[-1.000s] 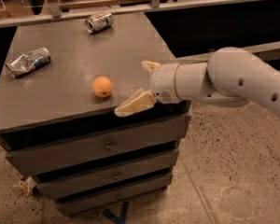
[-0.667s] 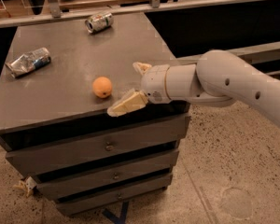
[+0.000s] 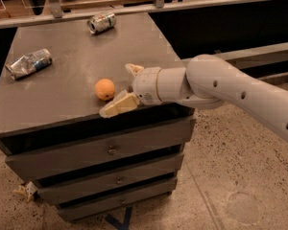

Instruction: Move orange near redbull can

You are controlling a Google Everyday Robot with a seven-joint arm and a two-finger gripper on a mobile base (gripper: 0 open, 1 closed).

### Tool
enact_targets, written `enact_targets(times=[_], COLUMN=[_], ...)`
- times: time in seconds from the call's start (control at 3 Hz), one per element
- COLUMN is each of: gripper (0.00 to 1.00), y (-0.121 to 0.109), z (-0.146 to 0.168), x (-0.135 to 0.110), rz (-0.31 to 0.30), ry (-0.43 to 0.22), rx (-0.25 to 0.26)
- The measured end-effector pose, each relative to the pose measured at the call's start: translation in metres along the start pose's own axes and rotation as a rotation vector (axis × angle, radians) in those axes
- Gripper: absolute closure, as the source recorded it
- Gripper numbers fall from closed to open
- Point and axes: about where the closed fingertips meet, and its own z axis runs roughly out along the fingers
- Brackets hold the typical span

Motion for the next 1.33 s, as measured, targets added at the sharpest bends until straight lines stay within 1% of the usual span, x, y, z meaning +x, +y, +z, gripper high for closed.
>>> enact_targets(times=[0.33, 0.67, 1.0, 1.33], gripper=[0.0, 0.0, 0.18, 0.42], y=[-0.007, -0.007, -0.004, -0.001], z=[0.02, 0.026, 0.032, 0.035], x=[-0.003, -0.003, -0.001, 0.001], rz=[0.006, 0.008, 0.01, 0.007], ry=[-0.029, -0.032, -0.042, -0.048], rx=[0.004, 0.0, -0.013, -0.011])
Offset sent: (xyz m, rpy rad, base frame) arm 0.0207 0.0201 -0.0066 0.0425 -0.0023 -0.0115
